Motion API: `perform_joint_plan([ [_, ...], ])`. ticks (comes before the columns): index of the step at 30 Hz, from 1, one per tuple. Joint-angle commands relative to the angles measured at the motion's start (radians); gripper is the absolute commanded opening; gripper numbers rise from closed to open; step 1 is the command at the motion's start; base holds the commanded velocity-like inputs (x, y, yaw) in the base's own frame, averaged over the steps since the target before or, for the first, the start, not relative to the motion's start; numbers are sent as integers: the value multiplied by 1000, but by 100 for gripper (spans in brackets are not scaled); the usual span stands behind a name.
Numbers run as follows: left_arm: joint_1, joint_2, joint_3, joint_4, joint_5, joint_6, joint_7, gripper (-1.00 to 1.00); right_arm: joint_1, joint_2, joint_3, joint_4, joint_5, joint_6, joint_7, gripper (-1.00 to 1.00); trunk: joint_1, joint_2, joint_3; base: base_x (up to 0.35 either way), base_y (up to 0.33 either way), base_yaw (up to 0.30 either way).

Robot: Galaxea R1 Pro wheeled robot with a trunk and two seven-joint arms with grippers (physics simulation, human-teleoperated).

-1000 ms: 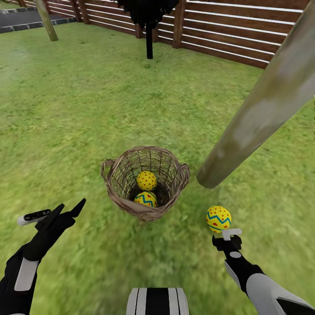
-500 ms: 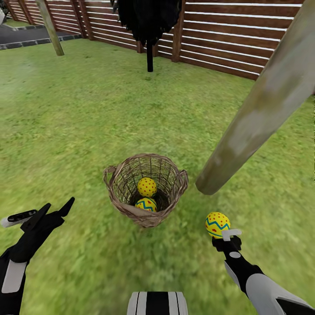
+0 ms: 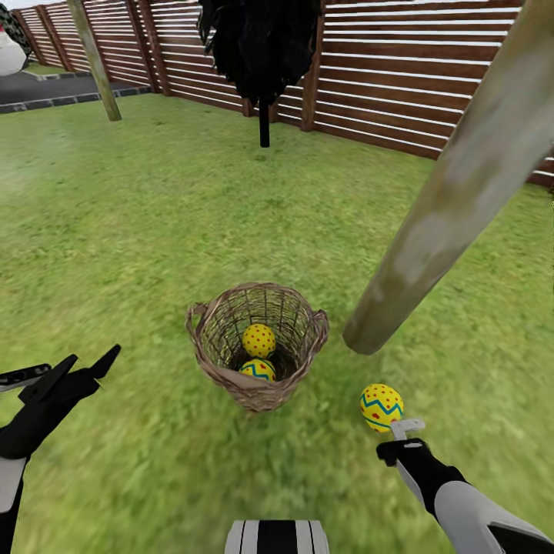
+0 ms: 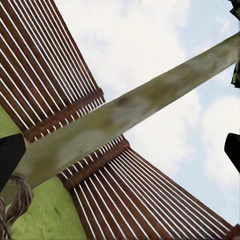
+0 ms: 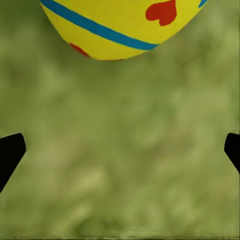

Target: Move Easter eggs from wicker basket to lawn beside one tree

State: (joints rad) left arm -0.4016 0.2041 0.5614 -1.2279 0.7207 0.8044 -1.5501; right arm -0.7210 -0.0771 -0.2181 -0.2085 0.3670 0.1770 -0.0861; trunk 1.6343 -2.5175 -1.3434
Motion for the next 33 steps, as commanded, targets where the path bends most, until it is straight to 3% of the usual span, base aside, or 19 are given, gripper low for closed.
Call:
perform_joint_plan([
  [1, 0, 2, 0, -5, -1, 35, -3, 100, 0, 1, -6, -2, 10, 19, 13, 100, -1, 0, 3, 0, 0, 0],
  [7, 0, 7, 2, -47, -2, 121, -2, 100, 0, 3, -6, -27, 10, 79, 37, 100, -3, 1, 27, 0, 0, 0],
  [15, 0, 25, 2, -60, -4, 128, -2, 100, 0, 3, -5, -31, 12, 83, 42, 100, -7, 3, 57, 0, 0, 0],
  [29, 0, 31, 4, -57, -11, 131, 7, 100, 0, 7, 0, -21, 11, 85, 41, 100, -13, 7, 112, 0, 0, 0],
  [32, 0, 34, 5, -46, -13, 129, 36, 100, 0, 11, 0, -15, 9, 83, 40, 100, -15, 7, 123, 0, 0, 0],
  [33, 0, 33, 4, -44, -12, 128, 85, 100, 1, 10, 0, -14, 8, 84, 40, 100, -15, 8, 127, 0, 0, 0],
])
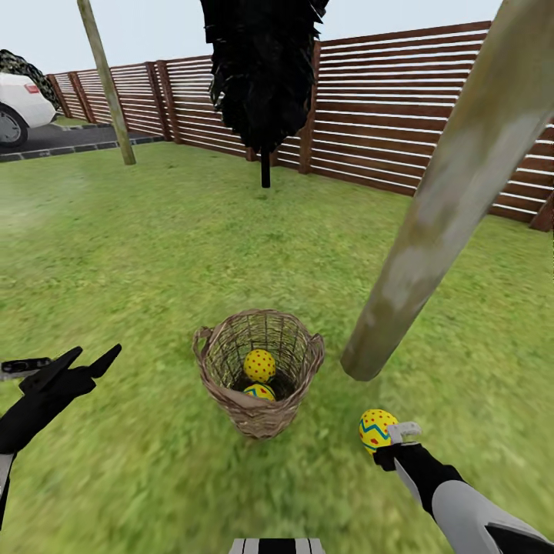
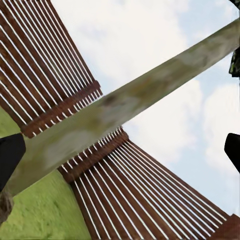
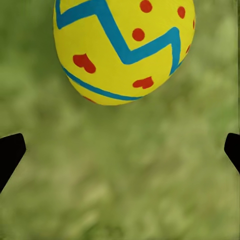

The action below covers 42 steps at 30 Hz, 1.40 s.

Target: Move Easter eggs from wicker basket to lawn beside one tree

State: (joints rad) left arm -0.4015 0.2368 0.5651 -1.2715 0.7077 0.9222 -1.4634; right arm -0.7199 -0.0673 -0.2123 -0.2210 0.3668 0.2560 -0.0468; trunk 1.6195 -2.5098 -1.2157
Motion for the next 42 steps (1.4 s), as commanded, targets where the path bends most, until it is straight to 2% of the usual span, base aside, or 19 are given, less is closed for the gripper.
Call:
perform_joint_plan([
  [1, 0, 0, 0, 1, 1, 11, 29, 100, 0, 0, -6, 0, 9, 5, 0, 100, -1, 0, 3, 0, 0, 0],
  [2, 0, -1, 0, 1, 2, 11, 70, 100, 2, -1, -6, 2, 9, 4, -1, 100, -1, 0, 7, 0, 0, 0],
  [6, 0, -1, -1, 8, 2, 11, 159, 100, 12, -3, -6, 4, 15, -1, -5, 100, -3, 1, 23, 0, 0, 0],
  [9, 0, 1, -1, 68, 1, 10, 176, 100, 16, -3, -5, 5, 15, -2, -6, 100, -4, 2, 34, 0, 0, 0],
  [11, 0, 3, -2, 133, -19, 8, 182, 100, 25, -6, -5, 21, 15, -4, -7, 100, -5, 2, 42, 0, 0, 0],
  [16, 0, 2, 4, 161, -210, 7, 180, 100, 31, -12, -6, 86, 16, -8, -7, 100, -7, 3, 61, 0, 0, 0],
  [17, 2, 2, 4, 163, -231, 7, 180, 100, 31, -13, -5, 102, 16, -9, -7, 100, -8, 4, 65, 0, 0, 0],
  [19, 4, 2, 5, 164, -245, 7, 180, 100, 31, -14, -5, 120, 17, -10, -7, 100, -9, 4, 73, 0, 0, 0],
  [21, 7, 2, 4, 165, -286, 6, 181, 100, 31, -14, -4, 145, 18, -11, -7, 100, -10, 5, 81, 0, 0, 0],
  [24, 8, 2, 6, 165, -373, 7, 181, 100, 31, -14, -4, 165, 18, -11, -7, 100, -11, 5, 92, 0, 0, 0],
  [25, 9, 2, 7, 169, -415, 7, 181, 100, 33, -14, -4, 174, 20, -11, -7, 100, -11, 6, 96, 0, 0, 0],
  [27, 9, 2, 9, 199, -464, 4, 182, 100, 49, -12, -3, 182, 25, -12, -7, 100, -12, 6, 104, 0, 0, 0],
  [29, 9, 9, 13, 230, -485, 2, 183, 100, 64, -11, -3, 185, 27, -12, -7, 100, -13, 7, 112, 0, 0, 0],
  [32, 10, 63, 12, 268, -497, 2, 183, 100, 73, -11, -3, 187, 27, -39, -7, 100, -15, 7, 123, 0, 0, 0],
  [34, 10, 110, 13, 350, -500, -5, 183, 100, 88, -10, -3, 187, 26, -87, -7, 100, -15, 8, 131, 0, 0, 0],
  [35, 10, 123, 13, 371, -500, -10, 183, 100, 92, -9, -2, 187, 27, -97, -7, 100, -16, 8, 135, 0, 0, 0],
  [37, 11, 141, 11, 408, -500, -29, 183, 100, 97, -6, -2, 188, 26, -112, -7, 100, -17, 8, 142, 0, 0, 0],
  [40, 13, 149, 12, 447, -502, -57, 183, 100, 106, -6, -2, 188, 27, -119, -7, 100, -18, 9, 154, 0, 0, 0],
  [42, 13, 151, 10, 500, -501, -106, 182, 100, 112, -5, -2, 188, 27, -128, -7, 100, -19, 10, 162, 0, 0, 0],
])
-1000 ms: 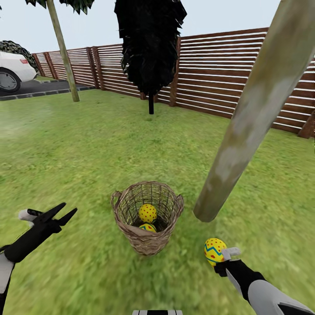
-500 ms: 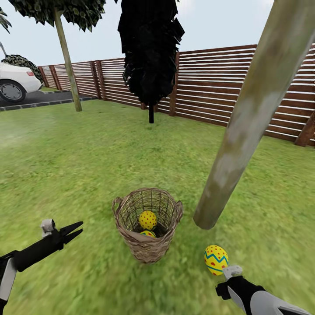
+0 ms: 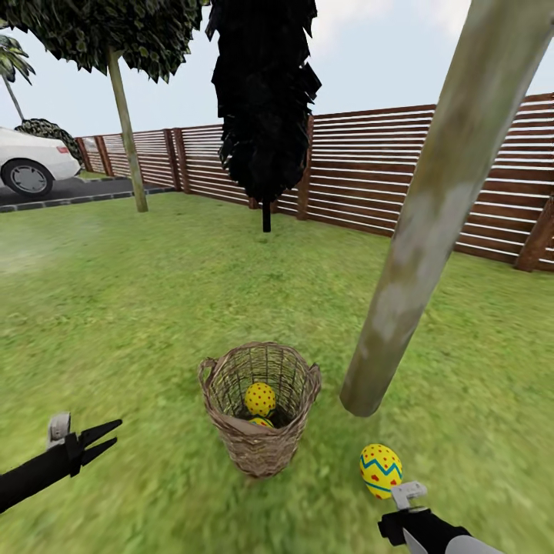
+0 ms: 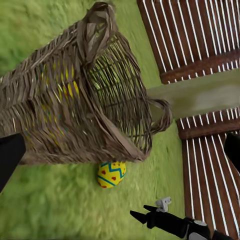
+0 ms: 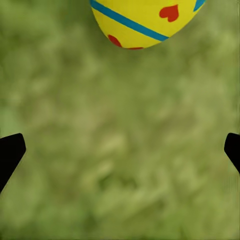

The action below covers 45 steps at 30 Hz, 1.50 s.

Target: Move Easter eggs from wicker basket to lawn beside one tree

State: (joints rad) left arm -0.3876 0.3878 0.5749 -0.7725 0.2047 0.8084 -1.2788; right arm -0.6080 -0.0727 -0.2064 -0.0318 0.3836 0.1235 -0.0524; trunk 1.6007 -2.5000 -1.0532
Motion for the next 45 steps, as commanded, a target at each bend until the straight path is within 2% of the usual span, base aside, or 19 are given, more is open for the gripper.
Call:
perform_joint_plan([
  [1, -1, 0, 0, 7, 2, 2, -2, 100, 2, 0, -8, -1, 11, -3, -1, 100, 0, 0, -1, 0, 0, 0],
  [8, -1, -1, 7, 0, 14, -9, -15, 100, 5, -4, -8, -6, 10, -42, 9, 100, 0, 0, -1, 0, 0, 0],
  [12, -10, -2, 16, -18, 35, -9, -20, 100, 5, -11, -8, -18, 7, -43, 30, 100, 0, 0, -1, 0, 0, 0],
  [14, -17, -1, 35, -34, 84, -8, -20, 100, 5, -26, -8, -27, 6, -42, 111, 100, 0, 0, -1, 17, 0, 0],
  [16, -21, 1, 57, -65, 170, -7, -18, 100, 5, -39, -9, -57, 4, -38, 259, 100, 0, 0, -1, 73, 0, 0],
  [18, -22, 0, 63, -73, 224, -8, -19, 100, 5, -49, -11, -96, 0, -34, 368, 100, 0, 0, -1, 43, 0, 0],
  [21, -22, -1, 66, -67, 255, -10, -19, 100, 5, -69, -15, -142, -4, -29, 483, 100, 0, 0, -1, 13, 0, 0],
  [22, -22, -4, 65, -68, 263, -16, -19, 100, 5, -89, -18, -168, -6, -24, 559, 100, 0, 0, -1, 3, 0, 0],
  [23, -23, -7, 64, -69, 265, -21, -19, 100, 5, -99, -19, -185, -7, -14, 608, 100, 0, 0, -1, 2, 0, 0],
  [25, -23, -9, 64, -73, 269, -25, -18, 100, 5, -105, -23, -206, -16, 11, 649, 100, 0, 0, -1, 1, 0, 0],
  [26, -24, -9, 65, -79, 276, -26, -19, 100, 5, -107, -36, -226, -36, 36, 664, 100, 0, 0, -1, 0, 0, 0],
  [27, -28, -8, 77, -90, 314, -26, -19, 100, 5, -109, -67, -261, -77, 72, 674, 100, 0, 0, -1, 0, 0, 0],
  [28, -30, -8, 86, -91, 344, -27, -19, 100, 5, -109, -82, -282, -97, 92, 677, 100, 0, 0, -1, 0, 0, 0],
  [31, -31, -8, 104, -89, 429, -35, -18, 100, 5, -122, -104, -373, -132, 189, 683, 100, 0, 0, -1, 0, 0, 0],
  [35, -31, -12, 106, -89, 454, -45, -19, 100, 5, -143, -109, -413, -139, 239, 729, 100, 0, 0, -1, 0, 0, 0],
  [39, -32, -43, 100, -91, 454, -47, -18, 100, 5, -176, -110, -425, -138, 251, 776, 100, 0, 0, -1, 0, 2, 0],
  [45, -32, -41, 99, -90, 453, -46, -18, 100, 5, -208, -110, -428, -141, 255, 786, 100, 0, 0, -1, 0, 214, 0],
])
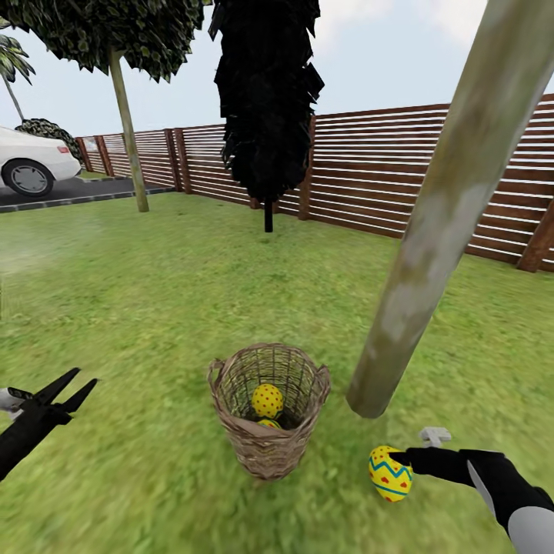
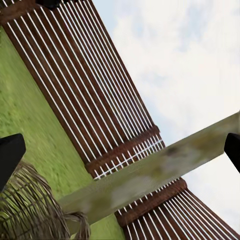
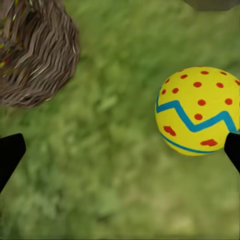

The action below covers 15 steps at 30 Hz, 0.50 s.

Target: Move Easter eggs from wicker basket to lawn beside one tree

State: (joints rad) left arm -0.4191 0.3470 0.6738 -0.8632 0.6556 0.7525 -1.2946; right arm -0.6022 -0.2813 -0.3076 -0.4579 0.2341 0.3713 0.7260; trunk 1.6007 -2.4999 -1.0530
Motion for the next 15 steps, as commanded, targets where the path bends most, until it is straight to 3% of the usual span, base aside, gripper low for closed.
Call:
perform_joint_plan([
  [1, -1, 0, 0, 1, 2, 10, -2, 100, -1, -3, -8, -2, 9, 8, 13, 100, 0, 0, -1, 0, 283, 0],
  [15, 0, 1, -1, 2, -1, 10, 0, 100, -1, -9, -10, -4, 8, 9, 40, 100, 0, 0, -1, 0, 294, 0],
])
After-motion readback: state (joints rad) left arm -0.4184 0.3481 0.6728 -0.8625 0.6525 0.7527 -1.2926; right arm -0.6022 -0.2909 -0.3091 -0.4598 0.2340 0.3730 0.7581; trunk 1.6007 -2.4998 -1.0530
